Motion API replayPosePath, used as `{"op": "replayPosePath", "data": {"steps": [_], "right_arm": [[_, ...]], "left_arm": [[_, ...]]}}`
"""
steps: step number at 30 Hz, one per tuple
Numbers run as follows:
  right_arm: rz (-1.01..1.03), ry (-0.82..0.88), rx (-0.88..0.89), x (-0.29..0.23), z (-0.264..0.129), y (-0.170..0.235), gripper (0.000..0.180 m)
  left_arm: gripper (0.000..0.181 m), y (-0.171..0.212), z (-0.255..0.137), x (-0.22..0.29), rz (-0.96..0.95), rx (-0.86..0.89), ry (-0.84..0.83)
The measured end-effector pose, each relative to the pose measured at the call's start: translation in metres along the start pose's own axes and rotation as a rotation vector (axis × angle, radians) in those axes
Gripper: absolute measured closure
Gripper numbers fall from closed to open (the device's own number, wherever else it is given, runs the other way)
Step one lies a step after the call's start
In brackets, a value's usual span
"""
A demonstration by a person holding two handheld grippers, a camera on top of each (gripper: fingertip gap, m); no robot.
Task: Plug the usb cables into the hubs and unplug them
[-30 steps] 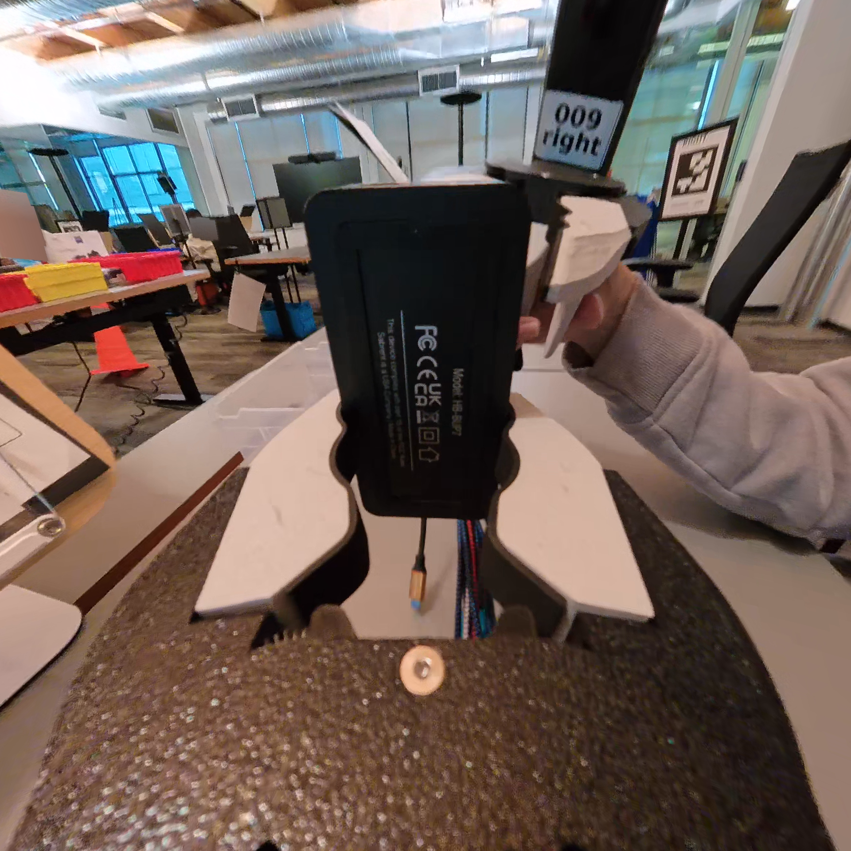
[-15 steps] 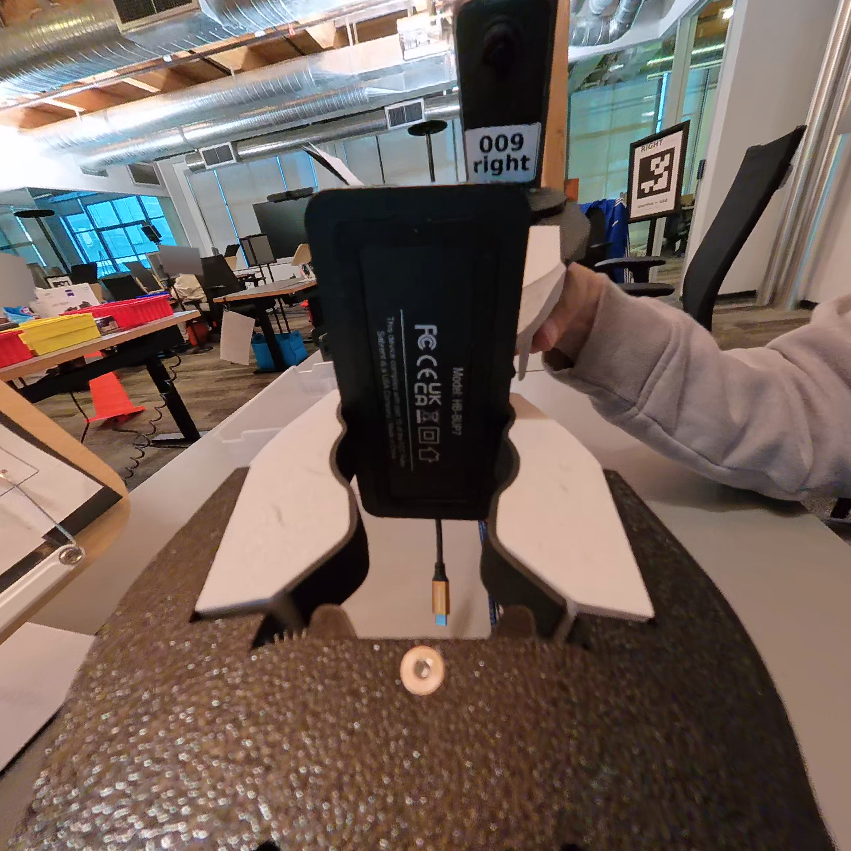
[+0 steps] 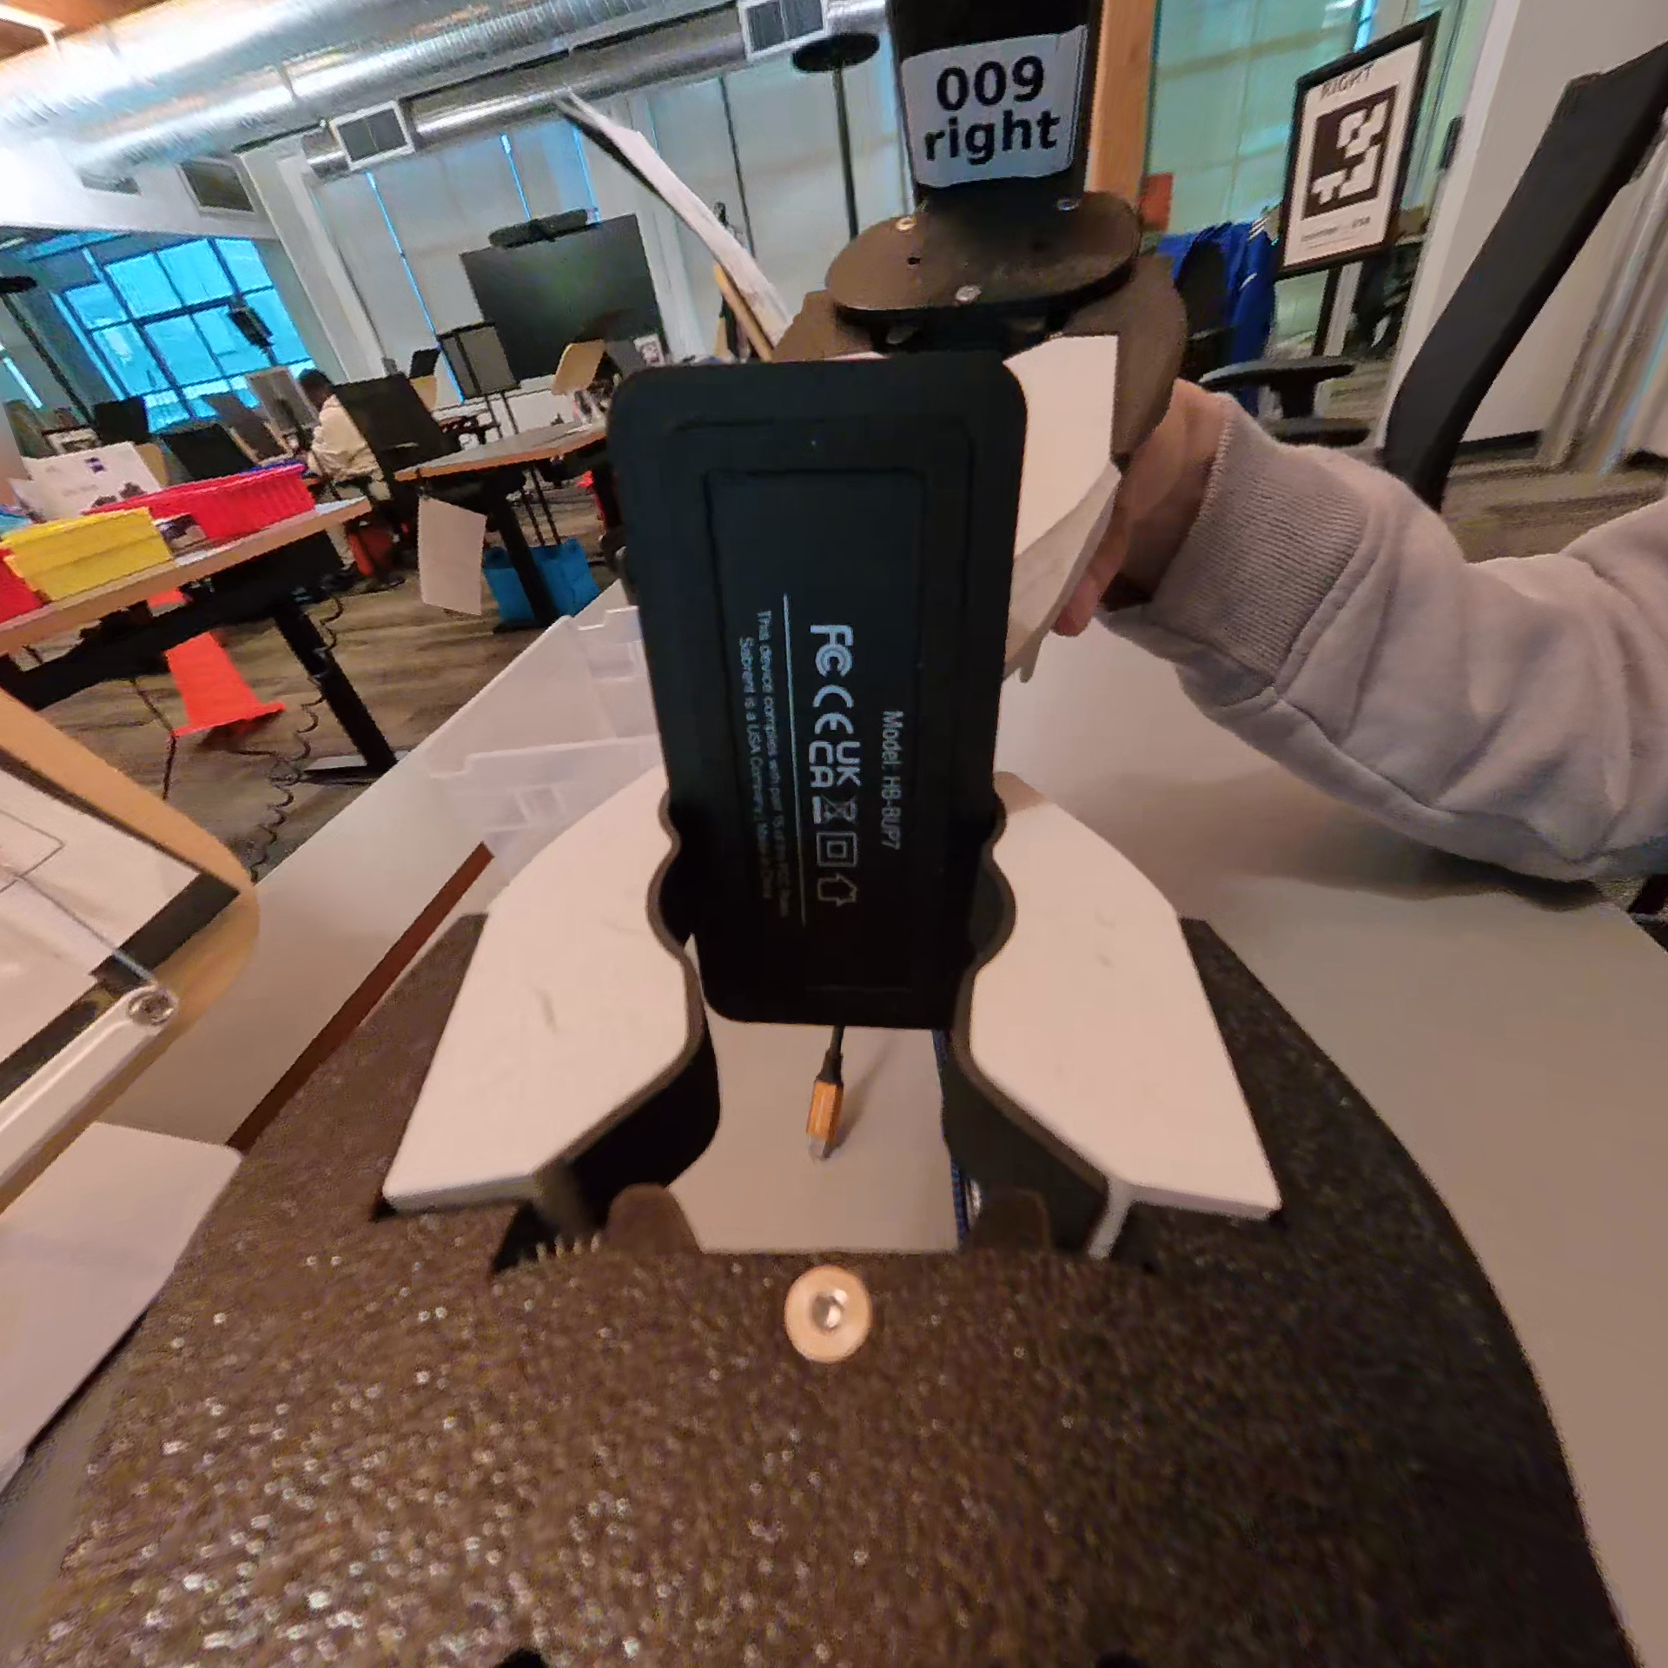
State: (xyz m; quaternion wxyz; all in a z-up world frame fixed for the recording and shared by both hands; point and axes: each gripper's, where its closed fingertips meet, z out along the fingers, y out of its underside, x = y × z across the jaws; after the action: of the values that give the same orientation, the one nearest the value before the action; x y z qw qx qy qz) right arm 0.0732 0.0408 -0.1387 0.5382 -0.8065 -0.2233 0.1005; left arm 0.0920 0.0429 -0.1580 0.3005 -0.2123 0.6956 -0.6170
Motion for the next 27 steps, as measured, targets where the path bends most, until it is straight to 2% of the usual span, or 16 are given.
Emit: {"op": "replayPosePath", "data": {"steps": [6,10,14,18,21,25,27], "right_arm": [[-0.024,0.019,-0.035,-0.001,0.004,0.002,0.164],[-0.032,0.024,-0.049,0.0,0.003,0.005,0.164],[-0.053,0.017,-0.095,-0.002,0.009,0.01,0.164],[-0.054,0.014,-0.11,-0.002,0.011,0.014,0.164],[-0.053,0.038,-0.134,0.001,0.012,0.016,0.164],[-0.004,0.044,-0.083,0.004,0.012,0.008,0.164],[-0.021,0.041,-0.105,0.004,0.014,0.012,0.164]], "left_arm": [[0.119,0.003,0.0,-0.002,0.033,-0.052,-0.035],[0.12,-0.003,-0.001,-0.001,-0.044,-0.011,-0.014],[0.119,0.005,-0.001,0.001,-0.038,-0.074,-0.006],[0.12,0.007,-0.001,0.001,-0.003,-0.069,-0.001],[0.12,0.01,-0.002,-0.004,0.102,-0.098,-0.053],[0.12,-0.001,-0.007,-0.009,0.078,0.018,-0.063],[0.12,0.001,-0.007,-0.01,0.09,0.003,-0.064]]}}
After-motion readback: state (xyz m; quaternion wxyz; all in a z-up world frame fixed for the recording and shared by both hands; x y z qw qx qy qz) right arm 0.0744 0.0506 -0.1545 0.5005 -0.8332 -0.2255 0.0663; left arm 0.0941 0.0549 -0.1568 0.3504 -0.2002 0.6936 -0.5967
